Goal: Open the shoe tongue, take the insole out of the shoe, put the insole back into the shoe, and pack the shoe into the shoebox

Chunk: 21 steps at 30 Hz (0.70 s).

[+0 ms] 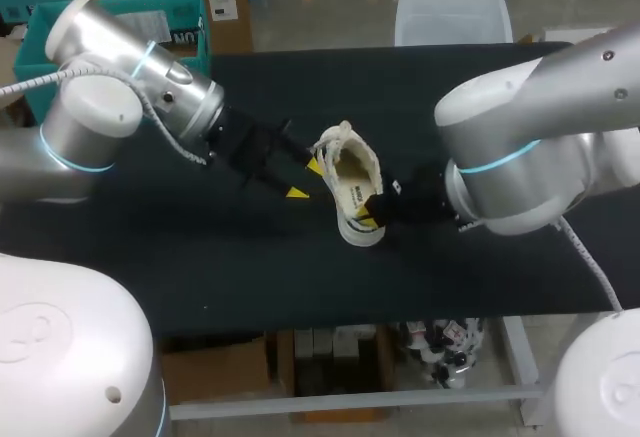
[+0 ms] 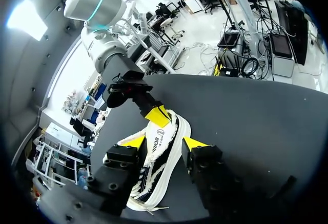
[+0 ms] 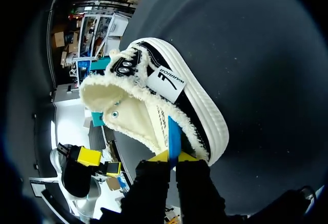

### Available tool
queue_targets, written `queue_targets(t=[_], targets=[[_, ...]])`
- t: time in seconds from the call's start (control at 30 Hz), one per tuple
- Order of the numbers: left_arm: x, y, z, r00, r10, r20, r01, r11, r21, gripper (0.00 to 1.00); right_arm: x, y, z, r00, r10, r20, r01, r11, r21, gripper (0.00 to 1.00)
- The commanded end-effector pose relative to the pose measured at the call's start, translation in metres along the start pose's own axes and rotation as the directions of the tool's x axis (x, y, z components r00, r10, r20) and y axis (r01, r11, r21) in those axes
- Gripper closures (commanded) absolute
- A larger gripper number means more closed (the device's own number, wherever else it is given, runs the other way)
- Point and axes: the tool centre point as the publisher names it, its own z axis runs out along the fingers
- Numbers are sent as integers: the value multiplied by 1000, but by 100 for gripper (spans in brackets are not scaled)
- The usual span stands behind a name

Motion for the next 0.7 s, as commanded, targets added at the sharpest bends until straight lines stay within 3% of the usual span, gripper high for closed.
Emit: queue_targets(t=[0.03,0.37,0.4,0.43,0.47,0.7], targets=[[4,-1,-1,1000,1,16,-1,1000,1,55,-5,4,9,993,20,112,-22,1000,20,100],[9,-2,-7,999,-8,31,9,1000,-13,55,-8,10,17,991,22,133,-24,1000,13,100],[9,-2,-8,999,-9,32,10,1000,-14,55,-6,9,15,991,18,132,-20,1000,10,96],[9,-2,-8,999,-10,32,10,1000,-16,55,-4,8,12,991,12,130,-12,1000,4,85],[10,-2,-9,999,-10,32,11,1000,-17,55,-2,8,10,992,9,127,-9,1000,0,82],[10,-2,-8,999,-14,33,14,1000,-19,55,6,4,-6,991,-6,133,10,1000,-26,74]])
